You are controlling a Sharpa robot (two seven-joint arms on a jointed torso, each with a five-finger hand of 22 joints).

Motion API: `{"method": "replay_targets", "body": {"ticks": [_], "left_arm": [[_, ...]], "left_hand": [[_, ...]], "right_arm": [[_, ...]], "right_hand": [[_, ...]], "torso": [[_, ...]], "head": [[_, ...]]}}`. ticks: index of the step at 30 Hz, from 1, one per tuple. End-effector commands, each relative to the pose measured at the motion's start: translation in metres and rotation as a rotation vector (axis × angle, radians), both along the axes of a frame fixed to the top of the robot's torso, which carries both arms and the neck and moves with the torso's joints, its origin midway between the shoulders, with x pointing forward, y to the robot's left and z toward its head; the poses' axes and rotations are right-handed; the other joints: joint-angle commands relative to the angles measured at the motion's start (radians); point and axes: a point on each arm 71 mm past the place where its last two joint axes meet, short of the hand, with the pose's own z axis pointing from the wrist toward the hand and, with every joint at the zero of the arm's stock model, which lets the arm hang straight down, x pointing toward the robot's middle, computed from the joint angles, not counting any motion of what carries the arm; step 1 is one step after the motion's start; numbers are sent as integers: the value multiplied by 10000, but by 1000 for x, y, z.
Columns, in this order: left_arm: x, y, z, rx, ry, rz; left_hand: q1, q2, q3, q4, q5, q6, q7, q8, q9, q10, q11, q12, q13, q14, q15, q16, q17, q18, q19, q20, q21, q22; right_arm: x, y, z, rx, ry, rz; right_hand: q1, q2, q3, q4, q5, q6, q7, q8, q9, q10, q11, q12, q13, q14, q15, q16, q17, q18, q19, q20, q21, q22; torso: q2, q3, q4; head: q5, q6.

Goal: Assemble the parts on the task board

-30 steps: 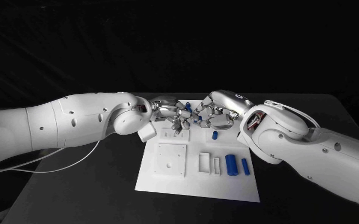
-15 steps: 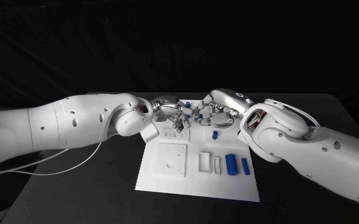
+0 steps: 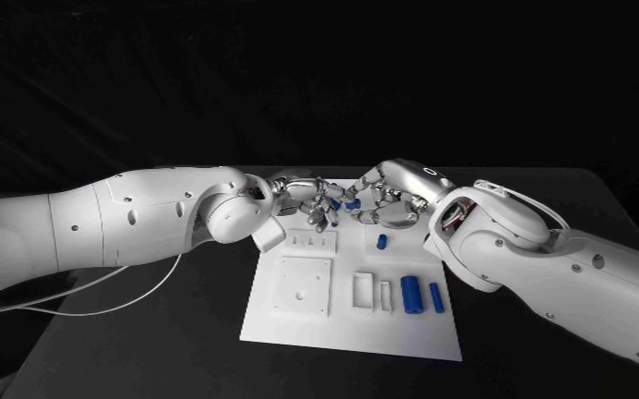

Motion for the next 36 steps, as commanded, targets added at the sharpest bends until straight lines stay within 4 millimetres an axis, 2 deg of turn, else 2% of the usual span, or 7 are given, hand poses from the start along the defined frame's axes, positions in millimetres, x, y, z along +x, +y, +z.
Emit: {"method": "replay_targets", "body": {"ticks": [1,13,24,27,30,33,36], "left_arm": [[1,1,0,157,-41,330],[3,7,-1,1364,-566,371],[9,19,2,4137,-1247,277],[9,23,2,5054,-1170,303],[10,26,1,5750,-1075,320],[10,29,-1,6435,-975,340],[10,29,-2,6939,-835,389]], "left_hand": [[43,-76,1291,-849,64,449,-360,54,180,441,-49,110,25,85,-46,58,-5,124,14,-83,50,21],[16,-207,1430,-876,233,552,-407,59,403,447,-107,419,89,192,-100,222,46,126,85,-137,137,65],[3,-349,1539,-870,454,660,-449,49,473,448,-167,752,150,325,-158,407,102,158,210,-190,316,180],[4,-378,1571,-858,451,678,-451,49,450,448,-169,793,151,350,-161,411,84,157,277,-188,247,198],[17,-388,1602,-864,455,682,-454,50,432,453,-169,819,150,370,-166,422,73,157,317,-193,203,234],[29,-408,1637,-875,498,692,-453,50,428,453,-170,828,146,375,-168,426,69,160,328,-197,190,261],[44,-454,1671,-830,490,709,-456,48,416,453,-168,881,140,390,-171,452,61,145,355,-202,137,366]], "right_arm": [[2,-6,3,456,-206,-354],[12,-36,14,1620,281,-1025],[49,-102,33,3250,242,-2651],[61,-124,32,4198,310,-3260],[70,-140,30,5016,477,-3708],[80,-155,28,6081,556,-4088],[89,-167,25,7239,881,-4407]], "right_hand": [[117,-17,-59,94,-13,-151,15,-35,-6,-78,67,-90,-59,-25,70,-87,-38,151,484,55,-112,498],[354,-25,-443,164,178,-502,51,-50,-18,-306,91,-372,-398,-107,94,-409,-320,224,453,90,-701,349],[294,11,-263,111,409,-133,23,-39,-5,-393,63,-542,-581,-178,73,-679,-536,276,413,78,-1188,209],[205,-22,-118,-2,556,19,-23,-59,-10,-944,27,-1901,-1730,-495,50,-2147,-1650,341,151,93,-3298,-579],[62,39,-112,-194,731,87,-9,-40,-3,-1222,5,-2821,-2939,-466,45,-3025,-2151,169,279,65,-4150,-1636],[-421,149,-342,88,1592,-30,42,-44,-5,-1867,150,-3741,-3863,-1284,261,-4182,-2772,87,-455,267,-5064,-2502],[-590,462,-972,405,2219,-396,262,-47,-5,-2869,691,-5910,-6157,-2560,985,-6892,-4776,-110,-2829,970,-5181,-5017]], "torso": [[2,4,9],[-16,23,9],[-73,33,-22],[-123,49,-16],[-170,63,-14],[-215,67,-24],[-244,77,-48]], "head": [[-1,-2],[67,26],[130,-28],[129,-78],[141,-122],[137,-155],[168,-173]]}}
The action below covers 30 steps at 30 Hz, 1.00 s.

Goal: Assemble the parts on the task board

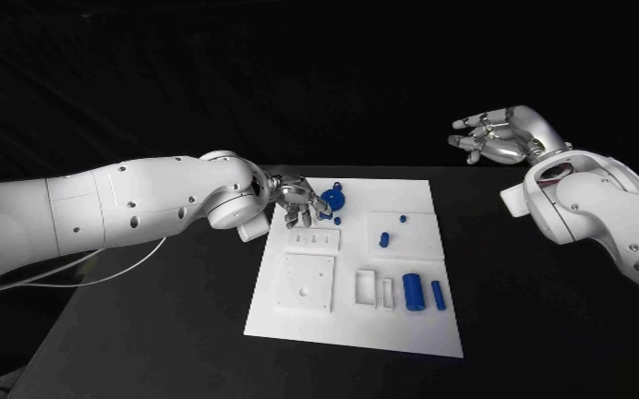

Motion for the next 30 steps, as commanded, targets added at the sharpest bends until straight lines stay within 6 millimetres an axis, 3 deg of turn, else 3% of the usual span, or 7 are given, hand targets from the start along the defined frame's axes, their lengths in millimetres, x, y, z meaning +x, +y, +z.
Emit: {"method": "replay_targets", "body": {"ticks": [1,3,6,9,17,21,30], "left_arm": [[1,4,-3,1589,163,176],[1,3,-3,1812,174,210],[3,2,-4,2128,137,191],[5,0,-5,2530,36,140],[8,-6,-17,2854,70,313],[7,-8,-23,2917,168,370],[6,-9,-33,3212,207,358]], "left_hand": [[97,12,1186,-1143,62,618,-550,13,0,462,-82,30,5,64,4,69,-8,144,66,7,-54,24],[103,13,1191,-1138,54,615,-551,13,-7,464,-76,49,8,72,1,75,-10,141,76,4,-64,42],[103,14,1198,-1132,50,617,-553,14,-13,463,-76,81,14,86,-2,78,-18,139,103,-2,-79,71],[100,7,1202,-1127,47,624,-556,16,-11,463,-79,115,18,117,-12,82,-34,141,140,-9,-106,107],[32,23,1228,-1121,-96,636,-571,20,24,462,-81,248,53,139,-24,143,-38,107,193,-23,-209,215],[-19,22,1270,-1144,-87,655,-584,20,119,461,-86,328,82,136,-35,225,-29,91,231,-38,-280,313],[-66,-12,1300,-1115,-99,729,-615,15,277,462,-92,459,137,96,-53,411,1,58,285,-58,-405,513]], "right_arm": [[8,-11,2,2667,-174,-224],[12,-15,0,3195,-72,-279],[16,-18,-1,3589,-36,-245],[19,-18,-1,3837,-70,-163],[22,-13,1,4012,-291,-4],[23,-10,2,4015,-343,73],[24,-8,1,4016,-326,106]], "right_hand": [[-77,195,-305,243,184,-307,119,-28,5,104,520,-2357,-3013,-627,626,-2114,-1943,-237,-1832,697,43,-2559],[25,339,-544,390,306,-1003,221,-42,-26,418,772,-4127,-6065,-631,993,-3395,-3997,-137,-2110,1129,-34,-5086],[223,531,-842,487,300,-1364,332,-87,-58,143,978,-4920,-6287,-1140,1317,-3739,-6049,-70,-2585,1500,21,-7354],[291,581,-1069,517,339,-1359,345,-94,-62,59,1060,-5122,-6249,-1551,1479,-3779,-6568,-25,-2836,1697,26,-8216],[398,688,-1152,455,433,-1497,372,-97,-68,-152,1135,-5154,-6255,-1880,1568,-3795,-6588,37,-3287,1874,37,-8323],[399,688,-1140,436,417,-1588,386,-104,-73,-185,1153,-5162,-6257,-1898,1595,-3801,-6588,37,-3322,1887,28,-8328],[390,680,-1116,381,546,-1623,397,-102,-73,-241,1187,-5159,-6257,-1942,1672,-3804,-6589,35,-3403,1913,13,-8332]], "torso": [[-61,16,-30],[-67,17,-34],[-69,20,-23],[-65,23,-9],[-59,27,-3],[-48,24,-33],[-46,19,-22]], "head": [[33,-34],[41,-41],[43,-74],[44,-106],[60,-144],[43,-182],[-48,-262]]}}
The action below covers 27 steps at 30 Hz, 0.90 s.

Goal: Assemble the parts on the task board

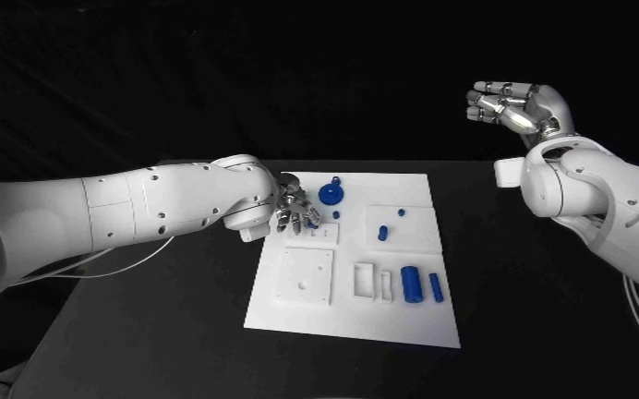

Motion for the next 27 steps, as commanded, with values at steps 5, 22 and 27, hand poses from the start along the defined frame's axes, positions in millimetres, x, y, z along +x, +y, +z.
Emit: {"method": "replay_targets", "body": {"ticks": [5,22,27], "left_arm": [[-2,-1,-6,295,-70,7],[-3,1,-9,389,-55,-166],[-3,0,-9,484,-100,-307]], "left_hand": [[-74,-18,1224,-1150,-19,741,-635,23,35,464,-89,88,18,21,-38,26,-8,55,101,0,-54,63],[-7,-78,1221,-1083,-31,743,-637,17,98,462,-84,110,22,13,-41,72,-74,35,160,-5,-234,275],[27,-89,1215,-1041,-39,738,-633,22,86,461,-79,110,22,8,-38,78,-97,25,178,-4,-302,349]], "right_arm": [[0,3,2,92,-198,229],[1,7,1,112,-153,427],[1,8,0,113,-114,491]], "right_hand": [[-44,-12,-23,-98,112,-112,31,-24,-14,-142,25,-54,-15,-95,50,-72,-12,200,-113,14,11,-16],[-71,27,-143,-191,170,-202,47,-24,-15,-212,52,-47,-14,-151,69,-67,-11,215,-186,47,17,-14],[-75,51,-160,-209,170,-207,49,-24,-16,-213,52,-45,-14,-151,68,-68,-11,217,-194,48,19,-13]], "torso": [[11,-8,-6],[4,-9,10],[2,-2,6]], "head": [[-1,-67],[-10,-142],[7,-166]]}}
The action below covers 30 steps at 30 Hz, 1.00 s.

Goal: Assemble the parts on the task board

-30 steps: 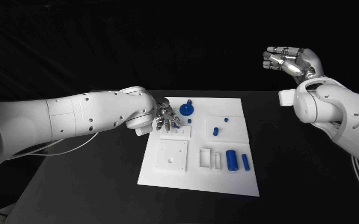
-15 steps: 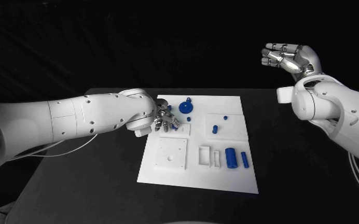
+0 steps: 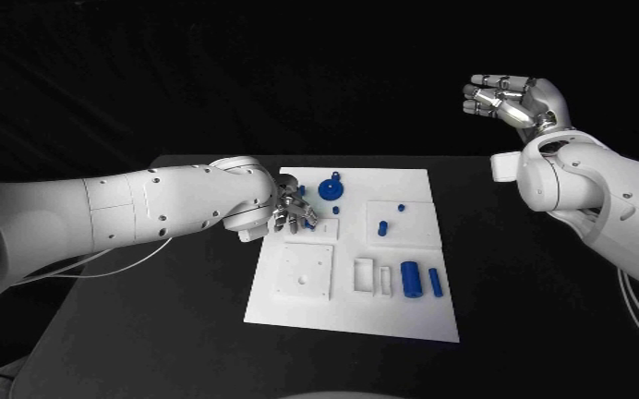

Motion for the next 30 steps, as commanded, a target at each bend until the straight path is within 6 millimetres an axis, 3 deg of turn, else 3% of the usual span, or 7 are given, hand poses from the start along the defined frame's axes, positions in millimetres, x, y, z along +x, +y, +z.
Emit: {"method": "replay_targets", "body": {"ticks": [1,30], "left_arm": [[0,-1,0,133,-69,-273],[-2,-6,-1,171,37,-643]], "left_hand": [[147,22,1112,-1041,35,714,-657,57,-2,463,-82,58,12,-24,-75,40,-23,25,75,-6,-57,49],[184,10,1112,-1013,16,711,-652,56,-14,463,-73,66,15,-27,-72,56,-49,13,105,-5,-150,168]], "right_arm": [[0,3,1,15,-49,299],[2,3,-2,-13,194,371]], "right_hand": [[-75,52,-22,-18,54,-70,-17,-24,-8,-71,-20,-45,-15,-81,-2,-27,-13,115,-87,13,19,-14],[-150,104,-34,-123,249,-38,-23,-23,-7,-48,-23,-47,-16,-65,-3,-25,-13,121,-71,11,23,-15]], "torso": [[-4,8,-2],[-7,7,-7]], "head": [[18,-17],[38,-47]]}}
